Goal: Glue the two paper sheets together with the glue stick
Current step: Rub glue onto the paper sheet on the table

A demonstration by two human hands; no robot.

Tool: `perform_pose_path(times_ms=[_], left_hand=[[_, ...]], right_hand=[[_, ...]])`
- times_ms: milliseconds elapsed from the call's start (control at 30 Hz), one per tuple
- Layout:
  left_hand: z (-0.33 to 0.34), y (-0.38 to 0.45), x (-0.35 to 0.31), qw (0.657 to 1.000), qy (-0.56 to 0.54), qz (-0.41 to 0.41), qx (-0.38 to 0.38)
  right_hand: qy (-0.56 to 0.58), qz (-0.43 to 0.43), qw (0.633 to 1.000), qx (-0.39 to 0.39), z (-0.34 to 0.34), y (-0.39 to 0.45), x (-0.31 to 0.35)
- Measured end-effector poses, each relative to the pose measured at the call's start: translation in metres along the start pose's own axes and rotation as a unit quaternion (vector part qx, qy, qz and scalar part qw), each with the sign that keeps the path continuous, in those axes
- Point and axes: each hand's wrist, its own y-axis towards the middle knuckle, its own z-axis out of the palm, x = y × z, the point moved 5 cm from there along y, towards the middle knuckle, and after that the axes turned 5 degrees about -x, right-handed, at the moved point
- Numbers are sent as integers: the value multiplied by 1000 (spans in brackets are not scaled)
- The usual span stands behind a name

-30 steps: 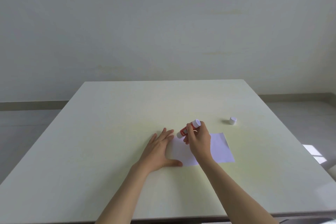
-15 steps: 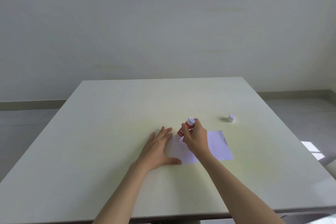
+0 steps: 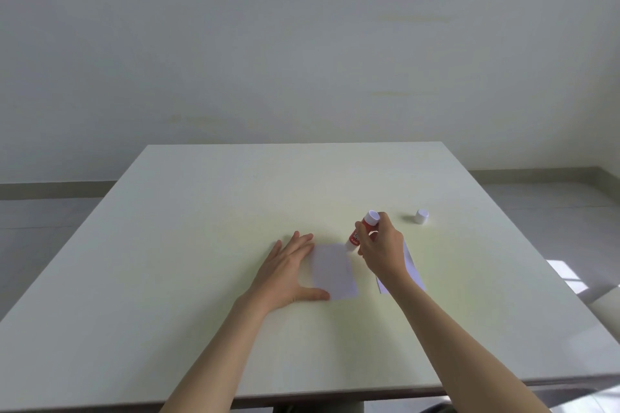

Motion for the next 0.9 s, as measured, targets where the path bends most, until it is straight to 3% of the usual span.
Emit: perform_pose_path(times_ms=[133,333,667,900], left_hand=[[1,0,2,1000,14,-8,12],[2,3,1,999,31,4,6],[4,4,5,1000,29,9,-6],[4,4,6,1000,8,-3,-17]], right_hand=[[16,-39,999,9,2,-9,18],[-24,-97,989,112,37,-36,37],[-78,-117,983,117,39,-43,35],[-49,-104,983,142,30,-58,27]])
